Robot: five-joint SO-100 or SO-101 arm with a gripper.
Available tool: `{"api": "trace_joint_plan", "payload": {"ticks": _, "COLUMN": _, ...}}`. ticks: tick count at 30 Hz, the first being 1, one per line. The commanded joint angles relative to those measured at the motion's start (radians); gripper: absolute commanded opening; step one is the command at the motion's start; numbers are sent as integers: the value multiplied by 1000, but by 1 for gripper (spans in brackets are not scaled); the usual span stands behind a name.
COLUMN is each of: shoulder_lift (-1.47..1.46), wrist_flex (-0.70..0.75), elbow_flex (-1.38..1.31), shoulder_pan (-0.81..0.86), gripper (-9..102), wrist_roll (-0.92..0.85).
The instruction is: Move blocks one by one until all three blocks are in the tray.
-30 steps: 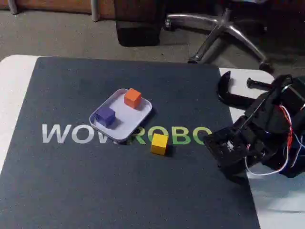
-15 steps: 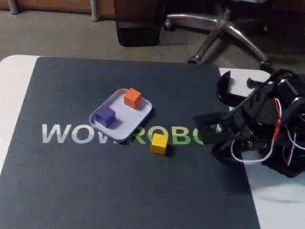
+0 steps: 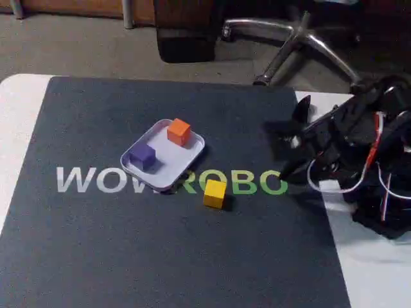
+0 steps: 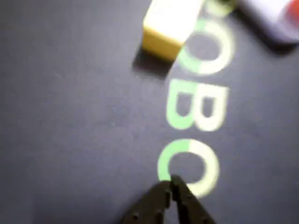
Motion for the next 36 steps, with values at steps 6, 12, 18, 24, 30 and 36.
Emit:
{"api": "trace_joint_plan", "payload": {"ticks": 6, "shoulder_lift": -184, "wrist_flex": 172, "elbow_flex": -367, "shoulder_pan": -48, "gripper": -8, "wrist_roll": 84}}
{"api": "trace_joint_plan", "payload": {"ticks": 12, "shoulder_lift": -661, "wrist_flex": 199, "elbow_flex": -727, "shoulder_pan": -173, "gripper": -8, "wrist_roll": 291}}
{"api": "trace_joint_plan", "payload": {"ticks": 18, "shoulder_lift": -996, "wrist_flex": 189, "elbow_flex": -988, "shoulder_pan": -229, "gripper": -7, "wrist_roll": 491}}
{"api": "trace_joint_plan", "payload": {"ticks": 24, "shoulder_lift": -1118, "wrist_flex": 61, "elbow_flex": -979, "shoulder_pan": -183, "gripper": -6, "wrist_roll": 549}}
{"api": "trace_joint_plan", "payload": {"ticks": 30, "shoulder_lift": -1253, "wrist_flex": -54, "elbow_flex": -951, "shoulder_pan": -143, "gripper": -2, "wrist_roll": 554}}
{"api": "trace_joint_plan", "payload": {"ticks": 36, "shoulder_lift": -1355, "wrist_flex": -184, "elbow_flex": -925, "shoulder_pan": -124, "gripper": 6, "wrist_roll": 549}}
